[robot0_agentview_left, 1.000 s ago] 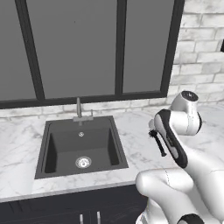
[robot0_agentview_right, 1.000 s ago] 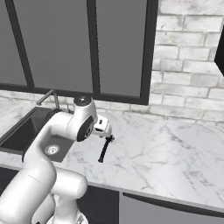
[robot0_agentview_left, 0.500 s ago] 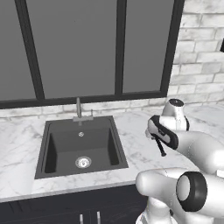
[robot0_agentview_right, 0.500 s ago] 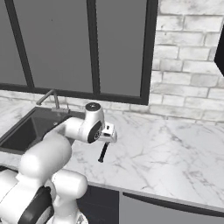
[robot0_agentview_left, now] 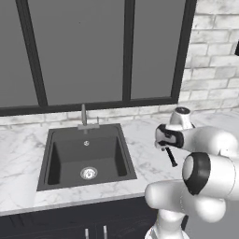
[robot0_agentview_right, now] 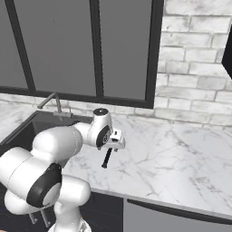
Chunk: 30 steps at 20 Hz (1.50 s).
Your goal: Grab the spray bottle from the cabinet, then place it next to the cutting board for sanitizing. Then grab the dish brush from the countertop next to the sink and place it next to the cutting board.
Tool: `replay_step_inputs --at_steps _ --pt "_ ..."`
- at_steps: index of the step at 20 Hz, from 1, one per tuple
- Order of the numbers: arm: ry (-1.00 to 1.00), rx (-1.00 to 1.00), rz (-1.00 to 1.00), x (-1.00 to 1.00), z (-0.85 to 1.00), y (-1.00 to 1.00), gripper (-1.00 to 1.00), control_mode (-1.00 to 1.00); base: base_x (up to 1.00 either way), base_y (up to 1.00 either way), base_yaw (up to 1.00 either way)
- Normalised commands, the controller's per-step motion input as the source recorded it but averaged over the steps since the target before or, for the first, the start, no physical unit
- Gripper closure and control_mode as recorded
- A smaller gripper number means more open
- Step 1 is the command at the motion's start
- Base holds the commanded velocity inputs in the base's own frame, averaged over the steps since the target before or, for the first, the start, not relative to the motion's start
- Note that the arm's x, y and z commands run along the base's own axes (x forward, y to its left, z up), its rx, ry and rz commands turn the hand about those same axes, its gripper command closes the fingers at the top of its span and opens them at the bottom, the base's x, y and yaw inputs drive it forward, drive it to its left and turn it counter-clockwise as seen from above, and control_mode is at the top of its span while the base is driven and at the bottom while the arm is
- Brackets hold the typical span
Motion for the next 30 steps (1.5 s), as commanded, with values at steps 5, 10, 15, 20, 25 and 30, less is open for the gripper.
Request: replay_step_inputs --at_steps 5,10,15,20,25,30 --pt "0.01 -0.02 0.01 0.2 -0.34 0.0 -1.0 -1.0 0.0 0.0 0.0" --pt "0.0 0.0 0.03 0.16 -0.29 -0.07 -1.0 -1.0 0.0 0.0 0.0" --pt "0.0 0.0 0.04 0.06 -0.32 -0.07 1.0 -1.0 0.0 0.0 0.0" --pt "0.0 0.0 0.02 0.02 -0.34 0.03 1.0 -1.0 0.0 0.0 0.0" --pt "-0.05 0.0 0.0 0.0 -0.13 0.35 1.0 -1.0 0.0 0.0 0.0" --pt "-0.03 0.0 0.0 0.0 0.0 0.44 1.0 -1.0 0.0 0.0 0.0"
